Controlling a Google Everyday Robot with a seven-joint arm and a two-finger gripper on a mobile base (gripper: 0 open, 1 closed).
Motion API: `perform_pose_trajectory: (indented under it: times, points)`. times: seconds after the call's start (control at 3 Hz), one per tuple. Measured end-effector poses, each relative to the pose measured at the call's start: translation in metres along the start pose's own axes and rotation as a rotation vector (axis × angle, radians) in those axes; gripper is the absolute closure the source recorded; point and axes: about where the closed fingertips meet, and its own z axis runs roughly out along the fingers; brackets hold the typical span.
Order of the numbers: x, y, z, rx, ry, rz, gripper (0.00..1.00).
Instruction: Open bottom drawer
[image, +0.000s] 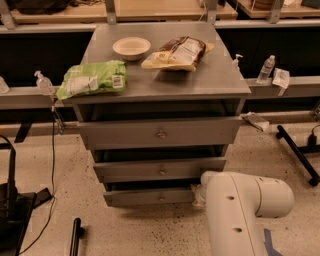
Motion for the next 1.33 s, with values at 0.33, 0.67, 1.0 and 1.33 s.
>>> perform_pose_trajectory:
  times: [0.33, 0.67, 1.0, 1.33]
  points:
    - [0.0, 0.0001, 0.0, 0.0, 0.0, 0.0, 0.98]
    - [-0.0003, 0.0, -0.0013, 0.0, 0.0, 0.0, 0.92]
    - [-0.0006, -0.0001, -0.0024, 0.0, 0.0, 0.0, 0.63]
    - [-0.0007, -0.0001, -0.0028, 0.0, 0.0, 0.0, 0.4]
